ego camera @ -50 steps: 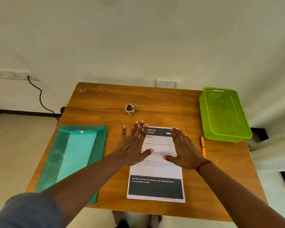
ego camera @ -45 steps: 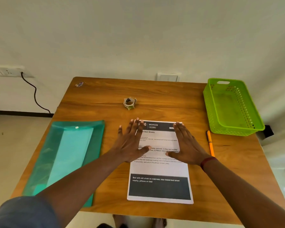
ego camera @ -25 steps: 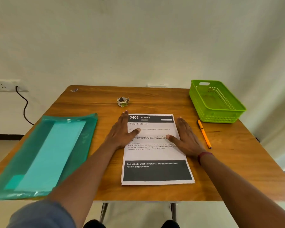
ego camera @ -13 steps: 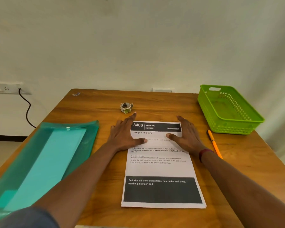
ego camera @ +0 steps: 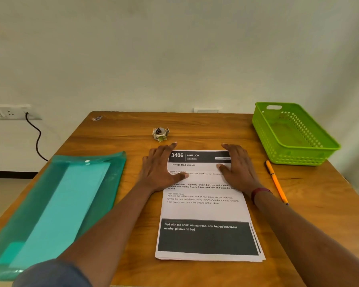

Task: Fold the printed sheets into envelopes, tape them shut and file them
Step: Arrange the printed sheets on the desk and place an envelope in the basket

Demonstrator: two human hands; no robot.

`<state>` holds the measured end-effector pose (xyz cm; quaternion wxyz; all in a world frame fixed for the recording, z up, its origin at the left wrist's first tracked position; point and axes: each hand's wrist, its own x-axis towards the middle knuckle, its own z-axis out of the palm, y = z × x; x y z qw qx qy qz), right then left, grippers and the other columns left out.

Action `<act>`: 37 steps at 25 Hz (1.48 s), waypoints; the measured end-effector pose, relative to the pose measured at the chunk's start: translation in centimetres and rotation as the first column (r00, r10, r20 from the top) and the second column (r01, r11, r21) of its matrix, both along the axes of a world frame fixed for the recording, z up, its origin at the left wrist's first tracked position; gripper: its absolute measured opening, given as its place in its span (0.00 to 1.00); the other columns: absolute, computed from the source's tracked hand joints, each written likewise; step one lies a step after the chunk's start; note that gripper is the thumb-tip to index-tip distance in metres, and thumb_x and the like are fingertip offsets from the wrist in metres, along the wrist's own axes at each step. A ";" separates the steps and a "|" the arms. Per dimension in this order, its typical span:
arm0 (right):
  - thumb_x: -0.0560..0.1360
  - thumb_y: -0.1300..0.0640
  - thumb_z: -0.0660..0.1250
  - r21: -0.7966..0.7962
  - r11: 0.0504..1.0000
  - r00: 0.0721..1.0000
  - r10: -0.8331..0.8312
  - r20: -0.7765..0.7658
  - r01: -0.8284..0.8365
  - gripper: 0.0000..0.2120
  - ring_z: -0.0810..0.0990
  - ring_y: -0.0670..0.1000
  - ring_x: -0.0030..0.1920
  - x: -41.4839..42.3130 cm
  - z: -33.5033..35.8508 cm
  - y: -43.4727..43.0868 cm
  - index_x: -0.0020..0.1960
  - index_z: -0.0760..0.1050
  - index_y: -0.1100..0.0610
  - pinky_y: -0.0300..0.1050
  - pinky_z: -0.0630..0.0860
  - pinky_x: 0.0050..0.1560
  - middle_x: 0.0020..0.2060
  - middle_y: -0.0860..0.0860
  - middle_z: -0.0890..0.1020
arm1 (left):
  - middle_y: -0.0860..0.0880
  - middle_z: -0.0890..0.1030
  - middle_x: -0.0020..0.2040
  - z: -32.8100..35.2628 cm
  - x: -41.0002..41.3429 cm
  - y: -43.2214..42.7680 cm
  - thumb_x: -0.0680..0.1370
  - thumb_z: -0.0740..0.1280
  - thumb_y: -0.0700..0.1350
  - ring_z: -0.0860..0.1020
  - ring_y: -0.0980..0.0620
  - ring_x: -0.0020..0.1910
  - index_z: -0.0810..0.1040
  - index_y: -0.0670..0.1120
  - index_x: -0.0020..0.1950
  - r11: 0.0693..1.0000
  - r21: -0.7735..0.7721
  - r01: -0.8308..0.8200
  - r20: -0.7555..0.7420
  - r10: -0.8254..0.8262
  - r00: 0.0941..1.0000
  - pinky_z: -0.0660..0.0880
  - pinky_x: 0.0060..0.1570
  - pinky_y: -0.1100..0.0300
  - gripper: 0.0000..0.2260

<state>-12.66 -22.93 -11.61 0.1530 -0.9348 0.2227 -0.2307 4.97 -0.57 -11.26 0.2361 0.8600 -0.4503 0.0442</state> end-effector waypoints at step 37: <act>0.74 0.56 0.68 -0.191 0.975 0.994 0.109 -0.019 -0.111 0.15 0.82 0.57 0.56 -2.4 0.8 3.9 0.61 0.78 0.57 0.49 0.80 0.50 0.58 0.56 0.83 | 0.46 0.84 0.56 0.6 -2.2 1.3 0.76 0.67 0.40 0.84 0.46 0.49 0.82 0.45 0.61 0.984 -0.041 0.171 0.180 -0.161 0.970 0.81 0.44 0.53 0.14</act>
